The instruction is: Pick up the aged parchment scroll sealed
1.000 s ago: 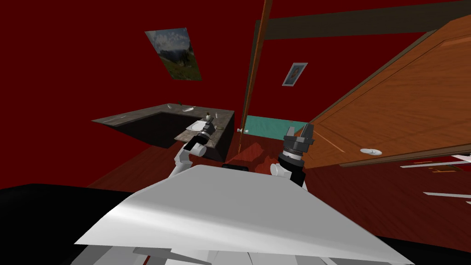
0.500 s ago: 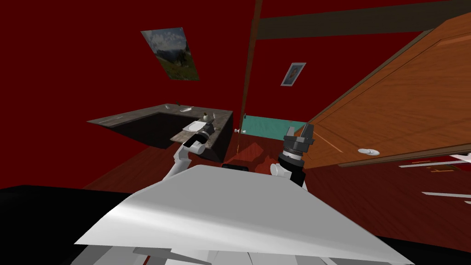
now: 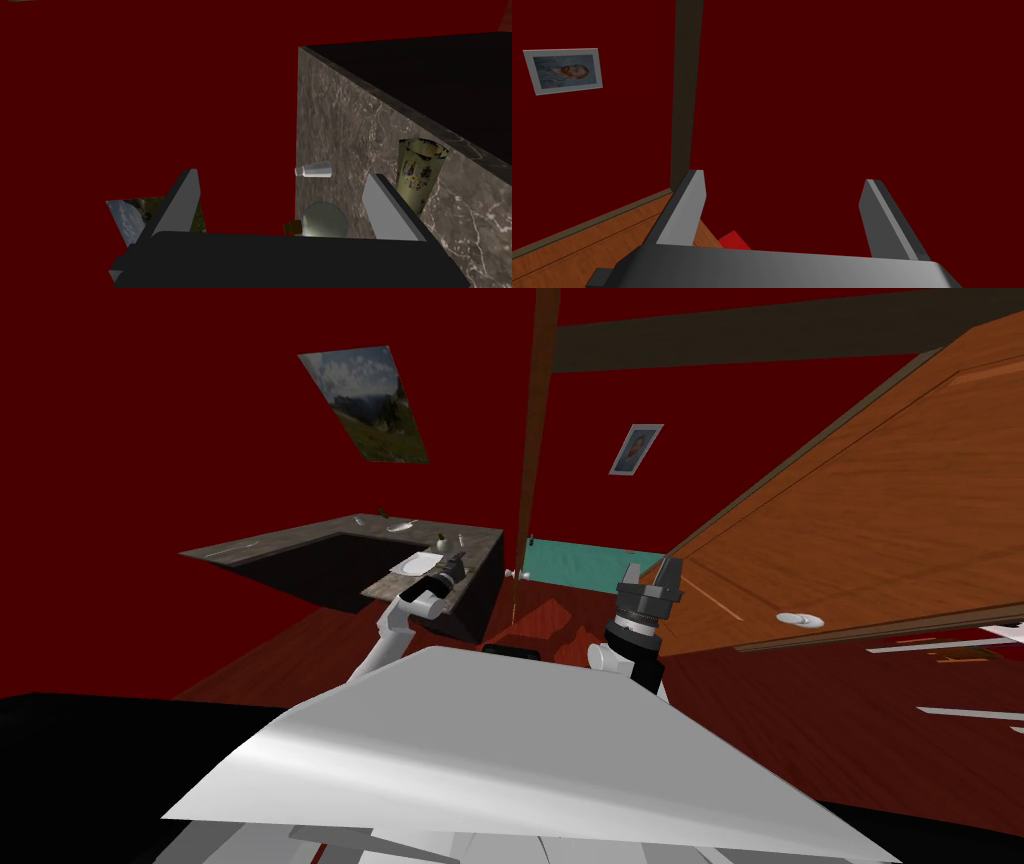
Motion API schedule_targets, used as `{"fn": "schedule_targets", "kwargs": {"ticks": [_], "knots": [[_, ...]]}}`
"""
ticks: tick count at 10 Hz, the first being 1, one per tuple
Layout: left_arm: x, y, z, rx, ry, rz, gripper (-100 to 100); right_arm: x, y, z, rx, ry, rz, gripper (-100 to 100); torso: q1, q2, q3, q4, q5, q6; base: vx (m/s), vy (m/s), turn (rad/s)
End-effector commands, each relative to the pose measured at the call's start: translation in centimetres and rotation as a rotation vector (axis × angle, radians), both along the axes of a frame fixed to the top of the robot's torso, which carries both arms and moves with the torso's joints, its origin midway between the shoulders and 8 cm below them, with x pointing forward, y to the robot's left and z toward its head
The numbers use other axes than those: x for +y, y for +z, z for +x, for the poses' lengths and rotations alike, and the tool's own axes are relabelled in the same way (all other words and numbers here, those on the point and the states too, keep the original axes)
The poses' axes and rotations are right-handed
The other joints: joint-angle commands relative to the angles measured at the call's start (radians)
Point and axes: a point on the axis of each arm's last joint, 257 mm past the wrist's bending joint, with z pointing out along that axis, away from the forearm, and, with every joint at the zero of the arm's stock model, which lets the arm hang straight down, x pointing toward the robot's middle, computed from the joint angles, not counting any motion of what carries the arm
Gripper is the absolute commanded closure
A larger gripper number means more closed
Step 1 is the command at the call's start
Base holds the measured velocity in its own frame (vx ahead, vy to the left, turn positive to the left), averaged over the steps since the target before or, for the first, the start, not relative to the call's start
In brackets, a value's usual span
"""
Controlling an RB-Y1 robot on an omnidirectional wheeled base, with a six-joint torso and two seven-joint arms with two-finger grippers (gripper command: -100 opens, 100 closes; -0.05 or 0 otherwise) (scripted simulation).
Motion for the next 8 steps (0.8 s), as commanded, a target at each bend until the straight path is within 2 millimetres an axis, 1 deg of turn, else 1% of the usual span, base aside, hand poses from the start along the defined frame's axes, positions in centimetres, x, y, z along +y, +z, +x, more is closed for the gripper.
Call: {"fn": "schedule_targets", "kwargs": {"ticks": [1, 2, 3, 4, 5, 6, 7, 8], "knots": [[0.7, -1.0, 0.1, 0.047, 0.008, 0.008, -100, 0.0, 0.0, 0.0, 0.000, 0.000, 0.000, 0, 0.000, 0.000, 0.000, 0.000, 0.000, 0.000, 0.044, -0.061, 0.003], [0.7, -1.3, 0.0, 0.057, 0.009, 0.009, -100, 0.0, 0.0, 0.0, 0.000, 0.000, 0.000, 0, 0.000, 0.000, 0.000, 0.000, 0.000, 0.000, 0.021, -0.026, 0.003], [1.8, -2.0, 0.3, 0.096, 0.021, 0.018, -100, 0.0, 0.0, 0.0, 0.000, 0.000, 0.000, 0, 0.002, 0.001, 0.000, 0.000, 0.000, 0.000, 0.047, -0.047, 0.000], [1.9, -2.7, 0.2, 0.123, 0.023, 0.021, -100, 0.0, 0.0, 0.0, 0.000, 0.000, 0.000, 0, 0.001, 0.000, 0.000, 0.000, 0.000, 0.000, 0.054, -0.052, 0.005], [3.0, -3.4, 0.4, 0.158, 0.036, 0.030, -100, 0.0, 0.0, 0.0, 0.000, 0.000, 0.000, 0, 0.001, -0.001, 0.000, 0.000, 0.000, 0.000, 0.074, -0.079, 0.005], [3.1, -4.0, 0.2, 0.183, 0.038, 0.032, -100, 0.0, 0.0, 0.0, 0.000, 0.000, 0.000, 0, -0.001, -0.002, -0.001, 0.000, 0.000, 0.000, 0.068, -0.060, 0.015], [4.3, -4.4, 0.4, 0.210, 0.051, 0.041, -100, 0.0, 0.0, 0.0, 0.000, 0.000, 0.000, 0, 0.000, -0.002, -0.001, -0.001, 0.000, 0.000, 0.081, -0.042, 0.015], [4.4, -5.1, 0.2, 0.236, 0.053, 0.043, -100, 0.0, 0.0, 0.0, 0.000, 0.000, 0.000, 0, 0.001, -0.003, -0.002, -0.001, 0.000, 0.000, 0.070, -0.040, 0.005]]}}
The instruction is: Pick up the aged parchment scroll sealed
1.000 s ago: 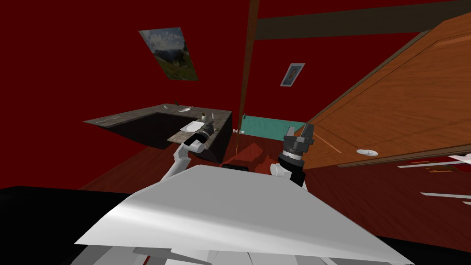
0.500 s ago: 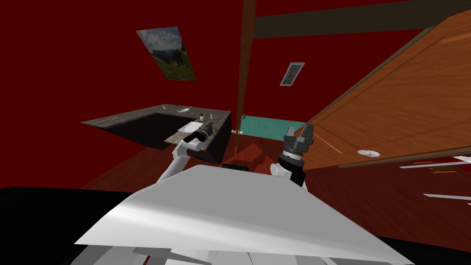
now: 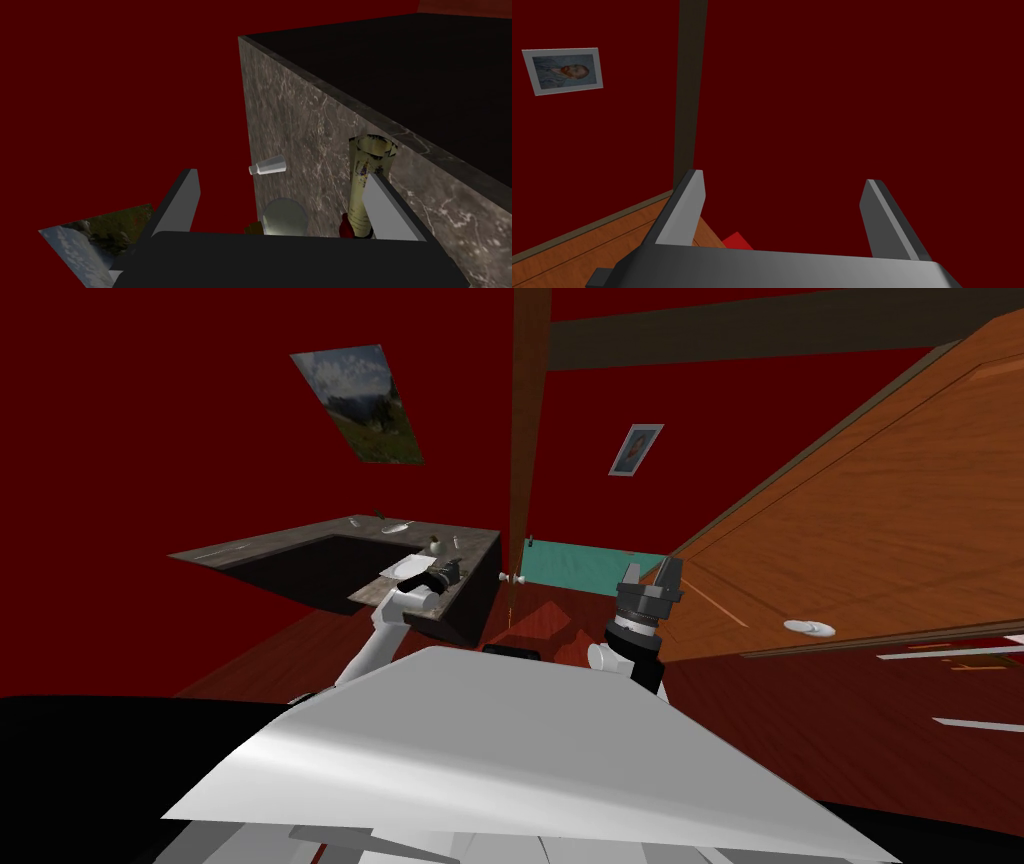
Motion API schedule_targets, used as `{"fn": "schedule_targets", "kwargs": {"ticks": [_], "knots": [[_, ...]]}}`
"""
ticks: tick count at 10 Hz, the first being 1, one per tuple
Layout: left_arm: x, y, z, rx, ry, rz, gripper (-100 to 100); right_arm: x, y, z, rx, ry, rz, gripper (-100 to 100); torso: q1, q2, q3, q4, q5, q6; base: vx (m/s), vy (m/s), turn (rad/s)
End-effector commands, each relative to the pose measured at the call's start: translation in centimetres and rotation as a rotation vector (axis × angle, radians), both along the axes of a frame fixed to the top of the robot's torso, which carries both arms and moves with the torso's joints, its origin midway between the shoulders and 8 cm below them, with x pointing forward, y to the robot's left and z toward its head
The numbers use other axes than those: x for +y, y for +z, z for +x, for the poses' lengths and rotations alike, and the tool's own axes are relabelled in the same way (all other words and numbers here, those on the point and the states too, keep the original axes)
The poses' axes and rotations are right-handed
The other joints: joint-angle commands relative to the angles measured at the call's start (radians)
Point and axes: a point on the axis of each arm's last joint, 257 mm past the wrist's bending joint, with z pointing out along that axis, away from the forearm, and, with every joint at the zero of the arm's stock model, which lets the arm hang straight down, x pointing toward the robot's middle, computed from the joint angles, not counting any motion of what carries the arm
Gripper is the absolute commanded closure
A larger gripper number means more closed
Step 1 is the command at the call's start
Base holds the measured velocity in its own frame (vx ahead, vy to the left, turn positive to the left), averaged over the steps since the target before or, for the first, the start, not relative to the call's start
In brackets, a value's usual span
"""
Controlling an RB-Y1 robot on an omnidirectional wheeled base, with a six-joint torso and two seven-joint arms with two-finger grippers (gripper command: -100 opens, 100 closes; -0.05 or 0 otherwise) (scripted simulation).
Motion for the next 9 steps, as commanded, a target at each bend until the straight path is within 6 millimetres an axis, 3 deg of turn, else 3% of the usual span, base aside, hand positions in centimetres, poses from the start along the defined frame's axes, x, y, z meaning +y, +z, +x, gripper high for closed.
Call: {"fn": "schedule_targets", "kwargs": {"ticks": [1, 4, 6, 9], "knots": [[0.3, -0.6, -0.2, 0.033, 0.005, 0.004, -100, 0.0, 0.0, 0.0, 0.000, 0.000, 0.000, 0, 0.000, 0.000, 0.000, 0.000, 0.000, 0.000, 0.027, -0.018, 0.002], [2.8, -1.9, -0.2, 0.114, 0.033, 0.023, -100, 0.0, 0.0, 0.0, 0.000, 0.000, 0.000, 0, 0.001, 0.001, 0.001, 0.000, 0.000, 0.000, 0.069, -0.026, 0.018], [2.9, -2.8, -0.7, 0.151, 0.036, 0.025, -100, 0.0, 0.0, 0.0, 0.000, 0.000, 0.000, 0, 0.001, 0.000, 0.000, 0.000, 0.000, 0.000, 0.051, -0.017, 0.006], [5.4, -4.0, -1.1, 0.230, 0.063, 0.041, -100, 0.0, 0.0, 0.0, 0.000, 0.000, 0.000, 0, 0.002, 0.001, 0.000, 0.000, 0.001, 0.000, 0.073, -0.009, 0.025]]}}
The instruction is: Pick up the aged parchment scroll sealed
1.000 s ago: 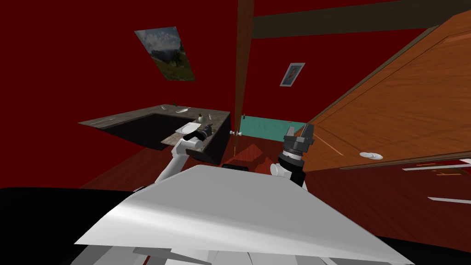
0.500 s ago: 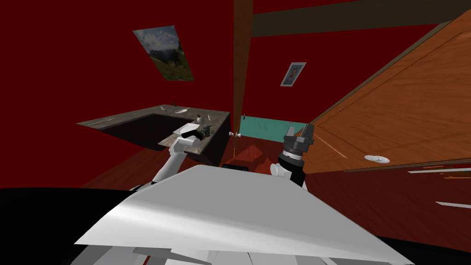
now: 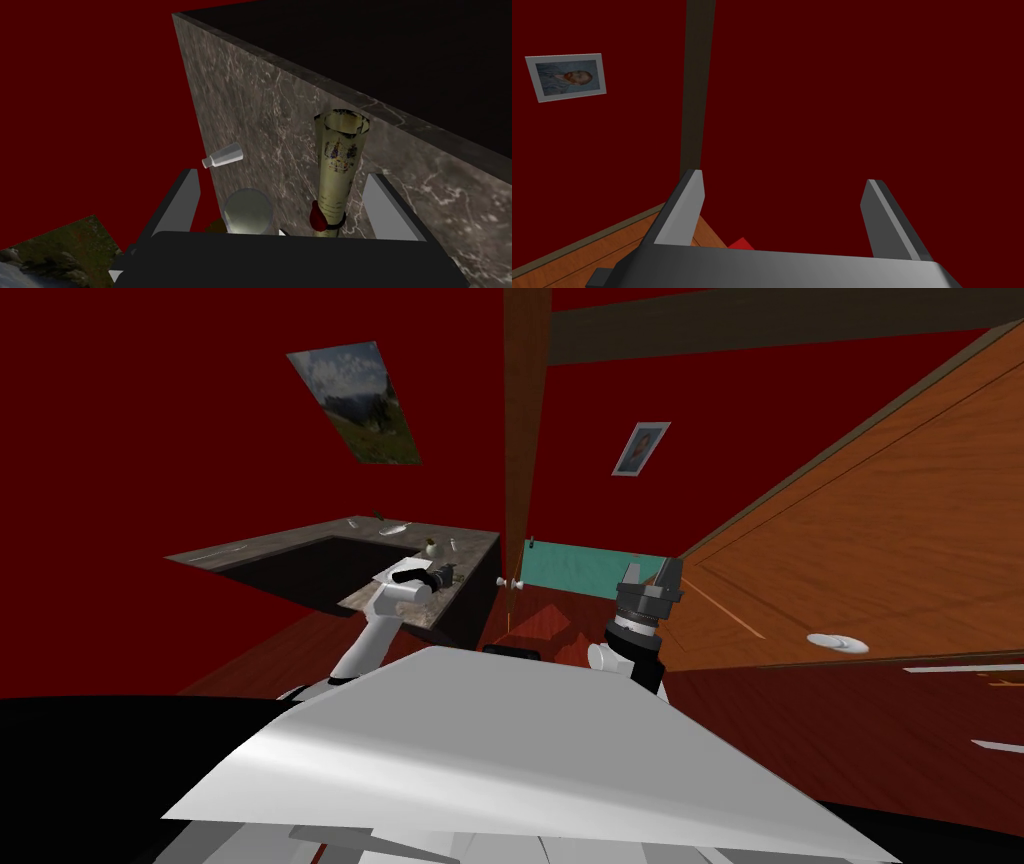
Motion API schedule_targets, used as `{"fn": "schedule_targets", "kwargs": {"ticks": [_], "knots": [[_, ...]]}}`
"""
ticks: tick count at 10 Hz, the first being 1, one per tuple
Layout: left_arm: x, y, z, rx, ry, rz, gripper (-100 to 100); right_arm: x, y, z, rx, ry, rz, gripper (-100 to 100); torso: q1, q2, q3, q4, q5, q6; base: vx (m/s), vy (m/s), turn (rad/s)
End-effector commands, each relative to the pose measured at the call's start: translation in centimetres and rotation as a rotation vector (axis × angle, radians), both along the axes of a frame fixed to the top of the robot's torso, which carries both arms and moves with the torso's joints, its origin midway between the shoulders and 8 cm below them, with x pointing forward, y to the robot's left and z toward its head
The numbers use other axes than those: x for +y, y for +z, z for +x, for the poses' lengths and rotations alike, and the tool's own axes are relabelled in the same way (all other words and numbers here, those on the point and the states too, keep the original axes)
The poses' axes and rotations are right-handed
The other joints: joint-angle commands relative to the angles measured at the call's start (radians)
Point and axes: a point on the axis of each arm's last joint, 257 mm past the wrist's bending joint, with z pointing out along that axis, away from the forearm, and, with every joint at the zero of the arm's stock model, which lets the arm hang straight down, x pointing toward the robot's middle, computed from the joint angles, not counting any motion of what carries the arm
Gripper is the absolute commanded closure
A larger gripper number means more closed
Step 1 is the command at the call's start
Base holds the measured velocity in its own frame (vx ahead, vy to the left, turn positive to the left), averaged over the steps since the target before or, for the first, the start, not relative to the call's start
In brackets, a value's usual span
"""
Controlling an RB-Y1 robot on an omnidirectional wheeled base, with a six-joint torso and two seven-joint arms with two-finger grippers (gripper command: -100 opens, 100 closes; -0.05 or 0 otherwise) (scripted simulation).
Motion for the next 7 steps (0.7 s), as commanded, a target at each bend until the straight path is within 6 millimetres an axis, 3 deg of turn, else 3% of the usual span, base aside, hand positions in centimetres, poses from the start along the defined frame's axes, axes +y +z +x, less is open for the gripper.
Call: {"fn": "schedule_targets", "kwargs": {"ticks": [1, 4, 7], "knots": [[0.6, -0.8, -0.5, 0.047, 0.008, 0.005, -100, 0.0, 0.0, 0.0, 0.000, 0.000, 0.000, 0, 0.000, 0.000, 0.000, 0.000, 0.000, 0.000, 0.090, -0.012, 0.017], [3.0, -1.9, -1.4, 0.126, 0.034, 0.015, -100, 0.0, 0.0, 0.0, 0.000, 0.000, 0.000, 0, 0.000, 0.000, 0.000, 0.000, 0.000, 0.000, 0.090, -0.003, 0.032], [4.0, -2.9, -2.3, 0.190, 0.046, 0.017, -100, 0.0, 0.0, 0.0, 0.000, 0.000, 0.000, 0, 0.002, -0.001, -0.001, 0.000, 0.000, 0.000, 0.089, 0.016, 0.027]]}}
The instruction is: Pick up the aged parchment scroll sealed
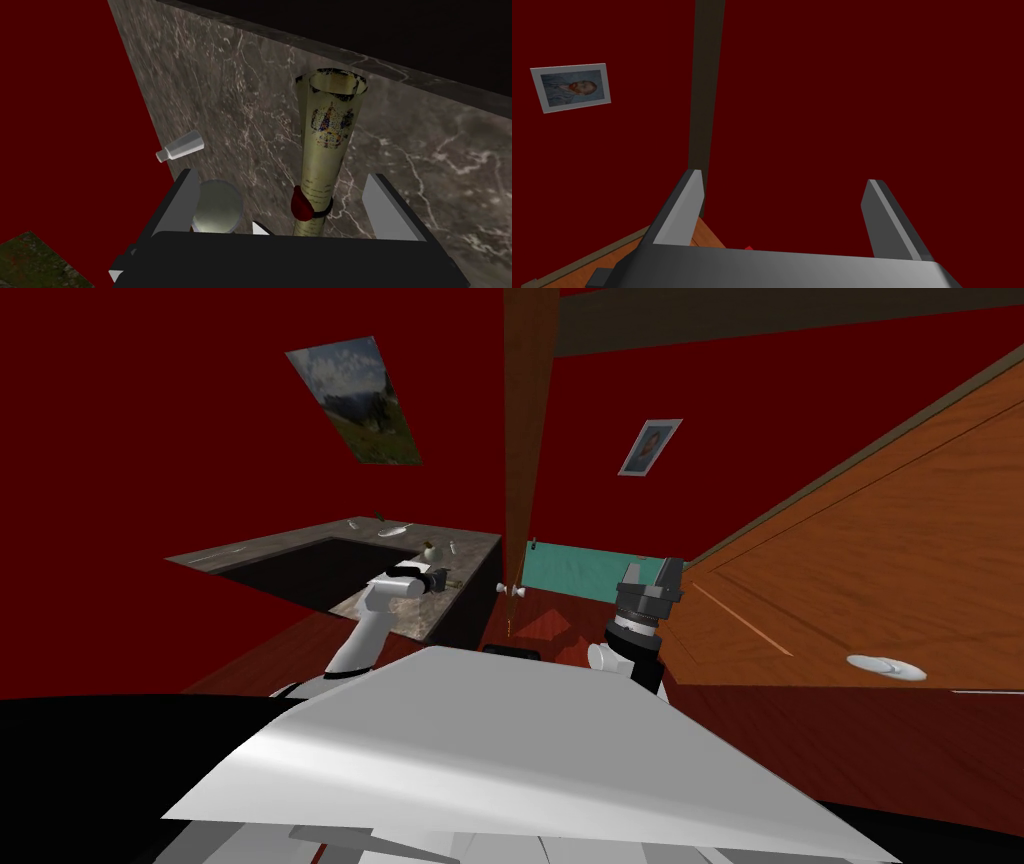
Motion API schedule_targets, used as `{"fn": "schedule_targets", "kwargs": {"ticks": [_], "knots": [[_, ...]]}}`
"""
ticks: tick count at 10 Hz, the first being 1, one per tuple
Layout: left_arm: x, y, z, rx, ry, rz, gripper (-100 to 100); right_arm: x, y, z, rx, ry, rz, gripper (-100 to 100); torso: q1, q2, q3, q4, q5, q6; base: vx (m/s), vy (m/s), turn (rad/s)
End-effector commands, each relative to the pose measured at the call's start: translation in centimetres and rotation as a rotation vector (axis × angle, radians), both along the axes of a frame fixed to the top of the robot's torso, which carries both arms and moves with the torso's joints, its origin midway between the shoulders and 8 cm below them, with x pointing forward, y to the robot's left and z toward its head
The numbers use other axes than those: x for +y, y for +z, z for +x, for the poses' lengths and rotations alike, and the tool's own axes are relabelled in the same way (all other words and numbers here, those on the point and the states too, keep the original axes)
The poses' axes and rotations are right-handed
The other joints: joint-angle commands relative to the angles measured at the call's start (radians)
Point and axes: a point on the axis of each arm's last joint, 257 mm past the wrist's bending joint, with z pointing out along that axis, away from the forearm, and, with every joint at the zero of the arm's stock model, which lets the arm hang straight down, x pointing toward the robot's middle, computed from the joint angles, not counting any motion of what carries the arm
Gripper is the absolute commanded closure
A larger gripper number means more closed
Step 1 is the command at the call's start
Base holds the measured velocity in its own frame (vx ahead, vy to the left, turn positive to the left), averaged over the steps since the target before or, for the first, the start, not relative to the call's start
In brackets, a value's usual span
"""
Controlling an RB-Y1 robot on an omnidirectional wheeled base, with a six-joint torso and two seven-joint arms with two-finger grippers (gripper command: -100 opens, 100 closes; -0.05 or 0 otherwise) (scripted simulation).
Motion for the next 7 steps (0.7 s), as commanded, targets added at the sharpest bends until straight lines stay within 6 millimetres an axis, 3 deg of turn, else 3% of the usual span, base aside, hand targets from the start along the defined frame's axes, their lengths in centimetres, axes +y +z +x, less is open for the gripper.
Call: {"fn": "schedule_targets", "kwargs": {"ticks": [1, 7], "knots": [[1.1, -0.7, -0.7, 0.047, 0.012, 0.001, -100, 0.0, 0.0, 0.0, 0.000, 0.000, 0.000, 0, 0.000, 0.000, 0.000, 0.000, 0.000, 0.000, 0.078, 0.025, 0.038], [4.0, -2.8, -3.5, 0.191, 0.045, -0.009, -100, 0.0, 0.0, 0.0, 0.000, 0.000, 0.000, 0, 0.003, -0.002, -0.001, 0.000, 0.001, 0.000, 0.108, 0.035, 0.043]]}}
